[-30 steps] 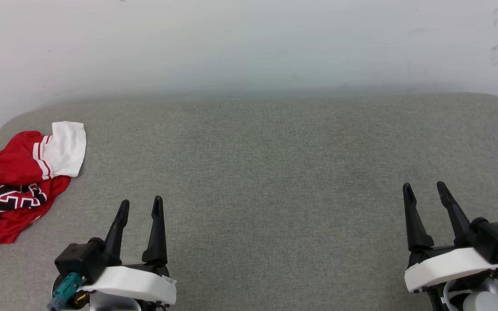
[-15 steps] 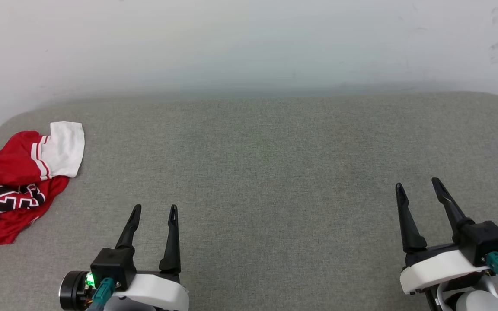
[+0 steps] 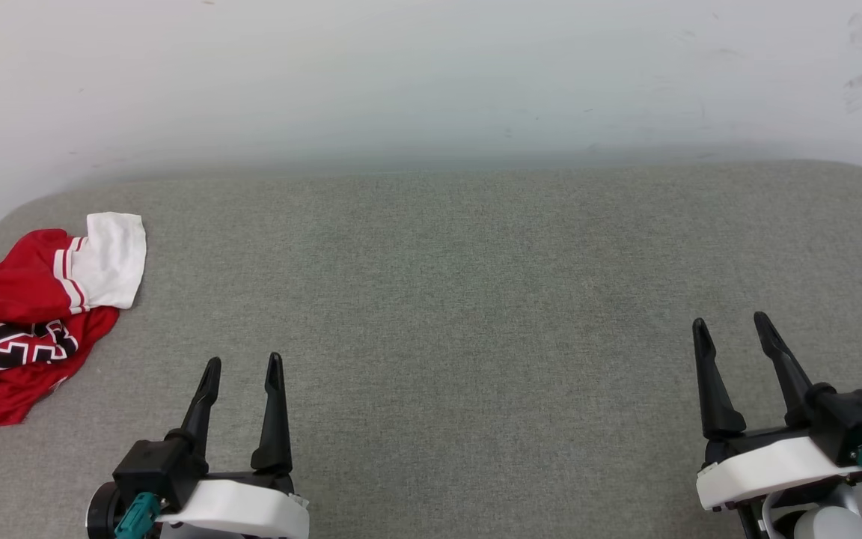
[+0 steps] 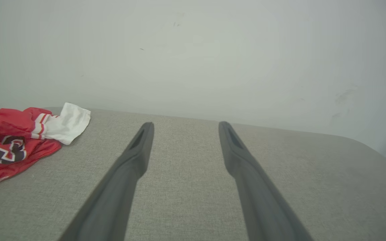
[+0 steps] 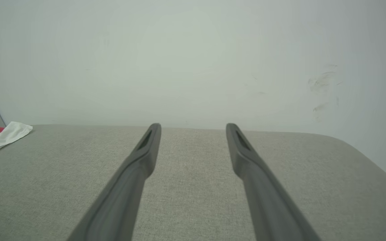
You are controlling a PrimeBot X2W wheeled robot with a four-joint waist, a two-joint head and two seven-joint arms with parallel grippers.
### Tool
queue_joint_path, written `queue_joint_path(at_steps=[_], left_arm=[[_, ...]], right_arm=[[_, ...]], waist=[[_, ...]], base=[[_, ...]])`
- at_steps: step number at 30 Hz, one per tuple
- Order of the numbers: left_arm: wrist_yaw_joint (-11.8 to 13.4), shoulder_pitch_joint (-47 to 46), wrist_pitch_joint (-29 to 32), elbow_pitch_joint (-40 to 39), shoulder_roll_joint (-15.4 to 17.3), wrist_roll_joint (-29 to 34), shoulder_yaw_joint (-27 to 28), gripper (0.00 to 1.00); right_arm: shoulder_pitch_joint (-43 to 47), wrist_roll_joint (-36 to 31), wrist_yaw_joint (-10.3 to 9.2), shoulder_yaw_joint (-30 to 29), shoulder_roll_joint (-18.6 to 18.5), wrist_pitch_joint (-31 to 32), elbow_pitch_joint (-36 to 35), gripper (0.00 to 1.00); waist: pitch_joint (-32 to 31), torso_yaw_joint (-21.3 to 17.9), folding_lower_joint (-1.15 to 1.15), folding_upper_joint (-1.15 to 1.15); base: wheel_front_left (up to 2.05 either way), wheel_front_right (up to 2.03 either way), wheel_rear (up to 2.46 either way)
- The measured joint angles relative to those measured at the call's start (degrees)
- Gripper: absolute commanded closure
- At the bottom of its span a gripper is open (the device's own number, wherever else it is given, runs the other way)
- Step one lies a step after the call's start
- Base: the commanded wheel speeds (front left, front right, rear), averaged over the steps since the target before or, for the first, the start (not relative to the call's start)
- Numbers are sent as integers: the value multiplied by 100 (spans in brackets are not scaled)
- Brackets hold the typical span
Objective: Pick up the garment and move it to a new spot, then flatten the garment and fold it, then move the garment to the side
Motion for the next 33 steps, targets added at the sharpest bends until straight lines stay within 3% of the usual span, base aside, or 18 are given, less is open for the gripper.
queue_joint_path(at_steps=[4,10,16,33], left_arm=[[-328,34,-49,100,-96,140,211,0],[-602,95,-107,318,-121,146,260,0],[-682,97,-164,419,-125,171,214,0],[-721,97,-171,490,-126,-70,269,0]], right_arm=[[0,234,0,2,-1,-54,185,0],[-2,-15,0,-19,-1,-113,271,0],[-4,-388,0,0,-1,-174,237,0],[-1,-112,0,81,-1,-175,348,0]], waist=[[-7,-8,0,0],[-27,-29,0,0],[-36,-47,0,0],[-60,-52,0,0]], base=[[0,0,0],[0,0,0],[0,0,0],[0,0,0]])
